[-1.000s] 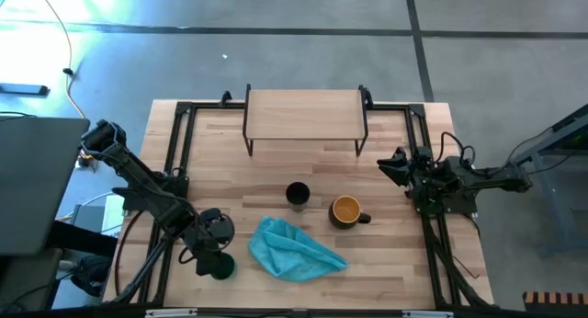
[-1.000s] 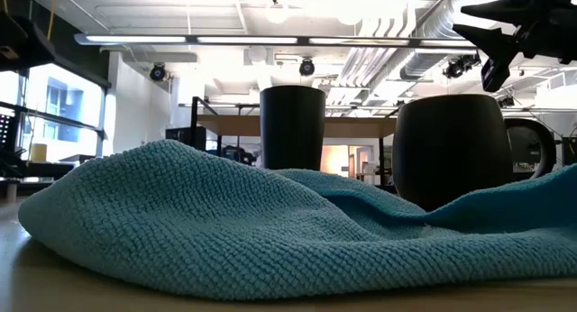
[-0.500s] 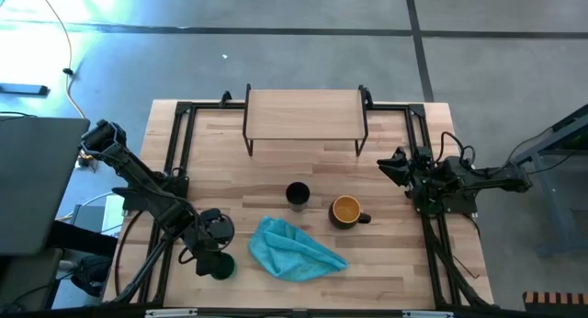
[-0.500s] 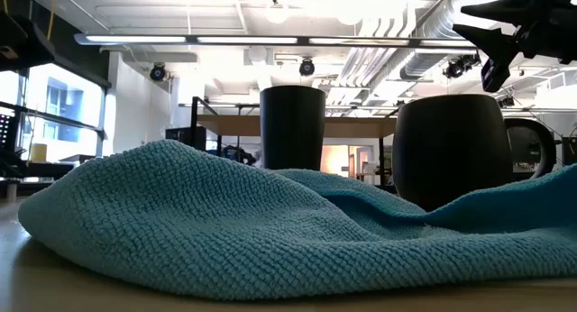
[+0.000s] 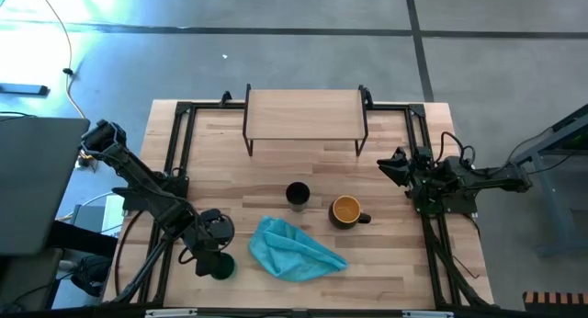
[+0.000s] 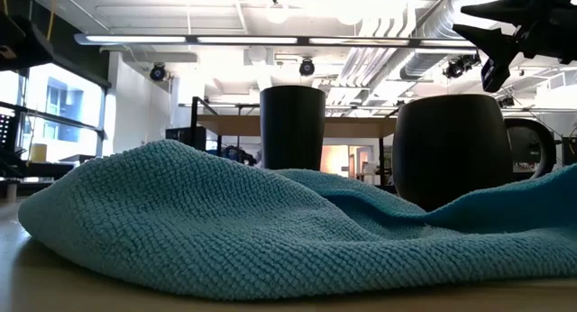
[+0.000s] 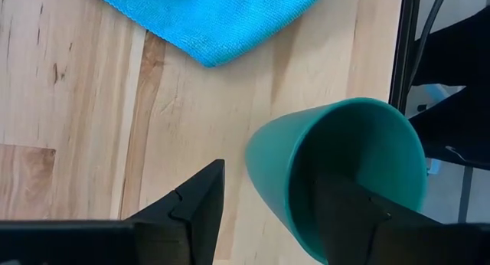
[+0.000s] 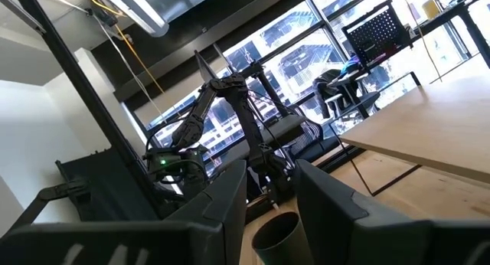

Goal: Stack small to large cups/mugs on shelf
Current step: Put the green cup on the shelf

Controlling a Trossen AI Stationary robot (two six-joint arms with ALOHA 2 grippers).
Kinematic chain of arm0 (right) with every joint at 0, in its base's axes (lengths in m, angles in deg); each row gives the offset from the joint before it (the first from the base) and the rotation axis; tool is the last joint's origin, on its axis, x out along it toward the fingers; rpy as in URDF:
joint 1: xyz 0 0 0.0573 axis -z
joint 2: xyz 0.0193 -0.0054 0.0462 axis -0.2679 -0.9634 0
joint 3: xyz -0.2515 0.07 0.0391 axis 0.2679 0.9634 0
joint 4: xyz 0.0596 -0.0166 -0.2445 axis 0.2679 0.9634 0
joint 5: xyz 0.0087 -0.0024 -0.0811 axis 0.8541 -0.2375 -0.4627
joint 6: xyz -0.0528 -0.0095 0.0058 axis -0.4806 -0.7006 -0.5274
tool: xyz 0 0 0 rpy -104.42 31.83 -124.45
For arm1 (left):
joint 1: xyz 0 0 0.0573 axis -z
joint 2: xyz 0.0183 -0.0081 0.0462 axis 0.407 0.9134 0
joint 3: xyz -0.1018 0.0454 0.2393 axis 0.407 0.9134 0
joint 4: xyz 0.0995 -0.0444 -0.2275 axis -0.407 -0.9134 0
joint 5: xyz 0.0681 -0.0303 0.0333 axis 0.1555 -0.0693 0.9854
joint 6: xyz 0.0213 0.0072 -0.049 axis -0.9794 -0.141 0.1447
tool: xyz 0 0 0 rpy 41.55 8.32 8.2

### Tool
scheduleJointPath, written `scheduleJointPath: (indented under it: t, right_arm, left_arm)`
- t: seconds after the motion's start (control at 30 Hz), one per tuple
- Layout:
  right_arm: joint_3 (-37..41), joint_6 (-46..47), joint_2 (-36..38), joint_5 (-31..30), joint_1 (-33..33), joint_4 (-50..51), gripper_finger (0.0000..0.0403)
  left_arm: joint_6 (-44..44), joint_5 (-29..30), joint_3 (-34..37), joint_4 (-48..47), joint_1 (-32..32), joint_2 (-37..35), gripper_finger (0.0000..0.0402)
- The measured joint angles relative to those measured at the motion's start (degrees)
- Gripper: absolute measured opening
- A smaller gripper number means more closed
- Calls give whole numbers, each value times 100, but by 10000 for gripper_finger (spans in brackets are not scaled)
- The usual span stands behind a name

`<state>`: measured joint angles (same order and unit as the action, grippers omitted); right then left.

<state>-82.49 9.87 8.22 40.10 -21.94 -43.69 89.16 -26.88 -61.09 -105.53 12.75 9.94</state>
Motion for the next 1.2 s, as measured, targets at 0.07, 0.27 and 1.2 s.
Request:
scheduleJointPath:
  t: [0.07, 0.27, 1.2]
  right_arm:
    - [0, 0, 0, 0, -1, 0, 103]
    - [0, 0, 0, 0, -1, 0, 103]
    - [0, 153, -2, 2, 0, 0, 103]
  left_arm:
    - [0, 0, 0, 0, 0, 0, 170]
    - [0, -230, 2, -38, -2, 129, 170]
    - [162, -141, 4, 101, 1, 255, 170]
